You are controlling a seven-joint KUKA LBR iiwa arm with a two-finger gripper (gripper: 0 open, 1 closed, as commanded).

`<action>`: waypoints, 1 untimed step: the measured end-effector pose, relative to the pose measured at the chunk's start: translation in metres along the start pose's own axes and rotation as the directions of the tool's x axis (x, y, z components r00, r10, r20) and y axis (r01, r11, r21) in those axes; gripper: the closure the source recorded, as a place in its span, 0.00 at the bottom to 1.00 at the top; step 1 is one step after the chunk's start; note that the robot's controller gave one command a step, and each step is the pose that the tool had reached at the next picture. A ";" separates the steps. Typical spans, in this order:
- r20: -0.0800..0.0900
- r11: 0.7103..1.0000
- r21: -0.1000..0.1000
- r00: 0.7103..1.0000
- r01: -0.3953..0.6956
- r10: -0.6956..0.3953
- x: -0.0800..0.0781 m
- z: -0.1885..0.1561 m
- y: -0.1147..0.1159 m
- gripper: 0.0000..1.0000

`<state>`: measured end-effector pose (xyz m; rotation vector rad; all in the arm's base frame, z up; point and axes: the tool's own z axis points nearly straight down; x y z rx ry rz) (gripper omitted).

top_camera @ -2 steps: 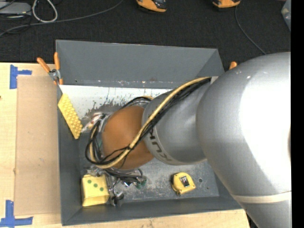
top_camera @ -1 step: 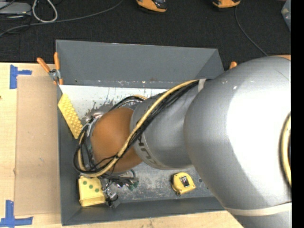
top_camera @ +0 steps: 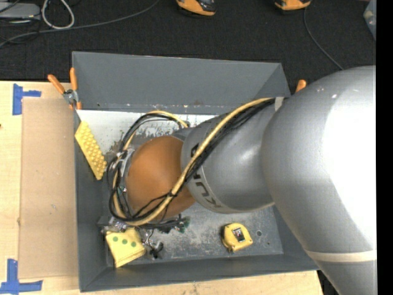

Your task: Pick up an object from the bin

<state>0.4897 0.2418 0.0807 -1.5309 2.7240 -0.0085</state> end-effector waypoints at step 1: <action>-0.022 0.938 0.004 0.938 -0.346 0.346 -0.006 -0.132 -0.012 1.00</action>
Offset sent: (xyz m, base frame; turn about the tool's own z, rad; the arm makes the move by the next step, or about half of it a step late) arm 0.0000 0.0000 0.0000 0.0000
